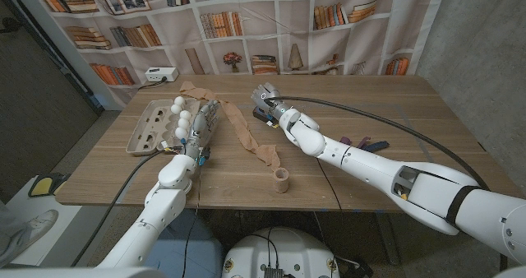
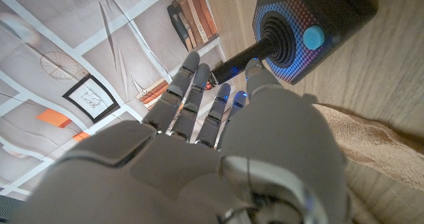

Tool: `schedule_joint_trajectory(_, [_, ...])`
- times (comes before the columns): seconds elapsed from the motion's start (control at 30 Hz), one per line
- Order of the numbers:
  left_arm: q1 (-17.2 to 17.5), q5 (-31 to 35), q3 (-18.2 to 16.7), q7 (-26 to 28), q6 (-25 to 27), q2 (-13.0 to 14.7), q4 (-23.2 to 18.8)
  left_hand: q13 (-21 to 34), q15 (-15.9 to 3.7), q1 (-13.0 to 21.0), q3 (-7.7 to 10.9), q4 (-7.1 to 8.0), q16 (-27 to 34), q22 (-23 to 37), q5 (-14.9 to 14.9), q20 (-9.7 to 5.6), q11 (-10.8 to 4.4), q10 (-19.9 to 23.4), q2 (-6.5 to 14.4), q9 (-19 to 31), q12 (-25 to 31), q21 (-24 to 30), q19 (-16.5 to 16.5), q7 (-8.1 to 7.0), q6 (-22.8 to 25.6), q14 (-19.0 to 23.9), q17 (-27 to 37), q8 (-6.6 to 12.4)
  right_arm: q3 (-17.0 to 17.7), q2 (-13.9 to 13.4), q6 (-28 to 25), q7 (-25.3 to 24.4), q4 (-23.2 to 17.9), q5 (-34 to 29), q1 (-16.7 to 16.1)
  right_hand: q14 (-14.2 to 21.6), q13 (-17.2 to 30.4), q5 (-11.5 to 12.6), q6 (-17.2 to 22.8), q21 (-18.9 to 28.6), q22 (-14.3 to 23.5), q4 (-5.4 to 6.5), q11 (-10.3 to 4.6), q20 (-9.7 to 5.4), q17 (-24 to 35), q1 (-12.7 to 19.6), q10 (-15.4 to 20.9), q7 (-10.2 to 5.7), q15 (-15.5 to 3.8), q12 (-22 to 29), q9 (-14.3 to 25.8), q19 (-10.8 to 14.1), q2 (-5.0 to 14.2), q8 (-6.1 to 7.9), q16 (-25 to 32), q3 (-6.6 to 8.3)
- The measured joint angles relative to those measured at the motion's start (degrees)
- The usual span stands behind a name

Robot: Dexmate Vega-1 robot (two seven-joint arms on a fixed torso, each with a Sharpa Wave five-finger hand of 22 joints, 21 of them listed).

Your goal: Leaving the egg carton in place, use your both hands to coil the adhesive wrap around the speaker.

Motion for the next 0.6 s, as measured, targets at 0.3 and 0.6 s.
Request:
schedule_joint_trajectory(0.3, [0.0,0.0,0.0,0.0,0.0,0.0,0.0,0.0,0.0,0.0,0.0,0.0,0.0,0.0,0.0,0.0,-0.22,0.2,0.0,0.0,0.0,0.0,0.0,0.0,0.0,0.0,0.0,0.0,-0.2,0.5,-0.1,-0.1,1.2,-0.4,0.3,-2.3,0.2,-0.1,0.0,0.0,-0.3,0.0,0.31,0.31,-3.1,-1.2,-0.3,0.43,0.08,0.0,0.0,-1.1,-0.25,-0.23,-4.9,0.0])
schedule_joint_trajectory(0.6, [0.0,0.0,0.1,-0.1,0.0,0.0,0.0,0.0,0.0,0.0,0.0,0.0,0.0,0.0,0.0,0.0,-0.21,0.2,0.0,0.0,0.0,0.0,0.0,0.0,0.0,0.0,0.0,0.0,-0.6,0.7,-0.2,-0.1,2.4,-0.8,0.7,-1.9,0.2,-0.1,0.3,0.3,-0.3,0.24,0.61,0.01,-4.1,-1.2,0.0,0.47,0.16,0.0,0.0,-1.4,-0.32,-0.23,-5.7,0.25])
